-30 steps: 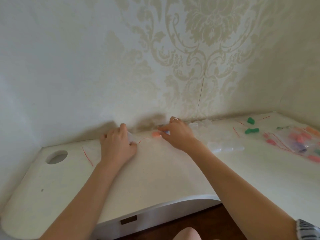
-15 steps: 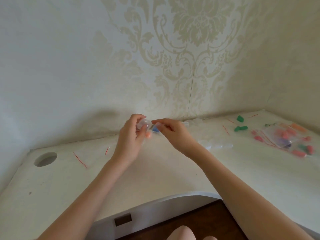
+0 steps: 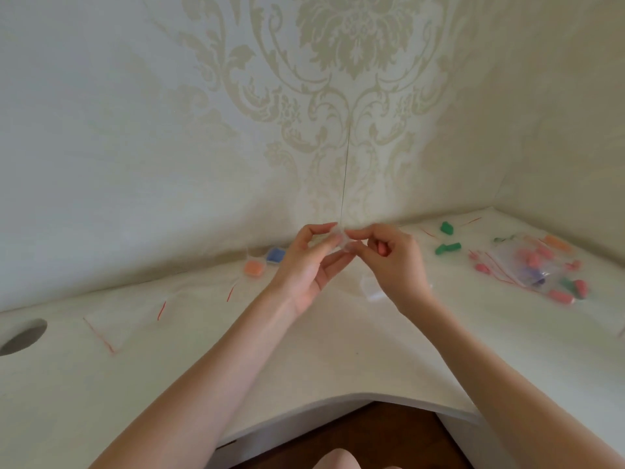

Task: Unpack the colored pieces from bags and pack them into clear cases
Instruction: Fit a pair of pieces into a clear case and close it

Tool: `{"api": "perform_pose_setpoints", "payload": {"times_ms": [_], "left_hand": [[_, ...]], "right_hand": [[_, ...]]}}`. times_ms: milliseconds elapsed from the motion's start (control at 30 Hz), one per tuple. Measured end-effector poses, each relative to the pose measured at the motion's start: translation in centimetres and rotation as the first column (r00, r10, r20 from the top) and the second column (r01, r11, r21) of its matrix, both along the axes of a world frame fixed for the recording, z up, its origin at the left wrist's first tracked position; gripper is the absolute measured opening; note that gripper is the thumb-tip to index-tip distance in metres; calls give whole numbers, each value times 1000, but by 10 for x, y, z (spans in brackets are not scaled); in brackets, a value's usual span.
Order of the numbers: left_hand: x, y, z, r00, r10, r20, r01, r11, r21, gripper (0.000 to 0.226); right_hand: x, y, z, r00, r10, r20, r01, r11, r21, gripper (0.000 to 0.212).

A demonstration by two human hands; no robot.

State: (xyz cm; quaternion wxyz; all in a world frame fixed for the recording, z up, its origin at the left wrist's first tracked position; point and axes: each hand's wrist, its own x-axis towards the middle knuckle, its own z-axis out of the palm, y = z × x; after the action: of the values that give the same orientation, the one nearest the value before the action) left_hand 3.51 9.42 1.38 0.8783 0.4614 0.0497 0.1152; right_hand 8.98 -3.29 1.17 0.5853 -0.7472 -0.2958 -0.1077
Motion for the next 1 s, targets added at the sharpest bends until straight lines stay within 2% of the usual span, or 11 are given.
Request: {"api": "perform_pose_setpoints", "payload": {"times_ms": [133,200,300,367,433,500,600,633,767,1000], "left_hand": [[3,8,-11,998,-26,-55,28,999,43,14],[5,11,-14,998,-6,-55,11,996,88,14],[7,13,-16,996,90,1,-86,947,311,21],[7,13,-18,986,167,21,-159,879,449,32],[7,14,-19,978,210,17,-191,851,489,35],[7,14,-20,977,212,25,-196,847,495,32],[6,14,-21,979,200,34,-190,847,497,31],[5,14,-22,980,195,40,-188,841,508,31],[4,13,-22,979,190,69,-194,789,583,30],[6,13,-24,974,202,103,-222,758,613,30]], "right_hand": [[3,2,-19,998,-22,59,24,999,-29,4],[4,3,-21,994,-27,102,33,997,-64,14],[6,1,-20,987,38,157,-13,987,-160,38],[7,-1,-21,983,56,174,-16,975,-222,41],[8,-2,-22,991,51,127,-22,976,-214,37],[7,-2,-21,997,79,-13,-80,988,-134,32],[7,-4,-19,983,75,-166,-82,996,-36,9],[7,-4,-19,981,54,-184,-64,997,-48,6],[5,-4,-18,974,84,-212,-107,989,-103,17],[5,-4,-19,983,63,-170,-89,984,-152,15]]}}
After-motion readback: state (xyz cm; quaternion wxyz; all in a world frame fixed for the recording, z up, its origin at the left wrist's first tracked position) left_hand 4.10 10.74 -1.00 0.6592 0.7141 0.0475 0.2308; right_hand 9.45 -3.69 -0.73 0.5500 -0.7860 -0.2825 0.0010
